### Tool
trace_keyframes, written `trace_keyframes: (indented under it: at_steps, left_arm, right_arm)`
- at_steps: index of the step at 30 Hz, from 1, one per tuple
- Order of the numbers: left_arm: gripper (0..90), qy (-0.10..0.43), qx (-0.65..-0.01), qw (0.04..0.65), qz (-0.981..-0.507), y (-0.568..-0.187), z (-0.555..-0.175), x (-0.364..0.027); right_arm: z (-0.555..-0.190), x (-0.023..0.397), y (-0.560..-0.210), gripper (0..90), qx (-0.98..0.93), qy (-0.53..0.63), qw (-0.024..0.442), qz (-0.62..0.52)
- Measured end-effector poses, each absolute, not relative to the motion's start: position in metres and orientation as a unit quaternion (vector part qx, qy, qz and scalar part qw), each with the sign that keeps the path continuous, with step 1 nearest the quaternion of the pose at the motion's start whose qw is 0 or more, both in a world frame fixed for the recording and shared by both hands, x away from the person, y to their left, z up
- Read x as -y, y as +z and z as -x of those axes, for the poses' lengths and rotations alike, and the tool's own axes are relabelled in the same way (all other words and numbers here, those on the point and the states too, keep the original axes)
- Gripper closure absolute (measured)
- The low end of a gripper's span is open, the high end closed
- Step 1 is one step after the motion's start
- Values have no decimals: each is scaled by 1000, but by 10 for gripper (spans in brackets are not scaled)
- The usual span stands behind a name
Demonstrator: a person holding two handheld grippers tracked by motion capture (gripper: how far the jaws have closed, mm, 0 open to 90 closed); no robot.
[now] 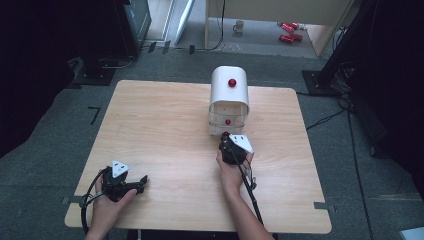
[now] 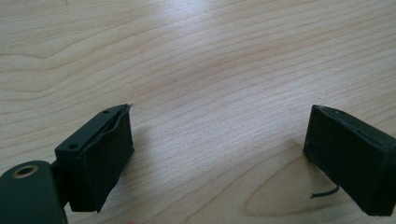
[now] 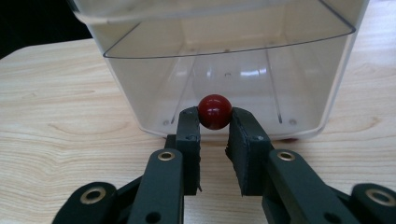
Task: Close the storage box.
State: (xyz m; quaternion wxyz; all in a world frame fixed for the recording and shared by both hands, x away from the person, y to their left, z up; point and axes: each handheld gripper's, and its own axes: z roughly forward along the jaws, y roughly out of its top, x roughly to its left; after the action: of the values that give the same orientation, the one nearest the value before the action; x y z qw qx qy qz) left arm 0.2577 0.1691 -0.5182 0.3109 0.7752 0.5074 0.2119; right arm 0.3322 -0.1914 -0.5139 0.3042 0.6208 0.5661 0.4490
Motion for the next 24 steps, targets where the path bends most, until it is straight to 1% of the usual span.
trace_keyframes:
  at_steps: [3,9,14,24]
  left_arm:
    - [81,212,-507,311,-775,-518,-258,-169]
    - [81,212,-507,311,-776,-518,-258,-169]
    - [81,211,-506,311,-776,-518,-258,-169]
    - [81,211,-506,311,-776,-518,-258,-169]
  right_arm:
    - [-334,192,-515,752,-565,448,299,-624]
    - [-332,191,-510,754,-568,451,312,-614]
    - [-330,193,-512,757,-575,452,301,-612]
    - [-328,193,-512,756,-571,455,302,-613]
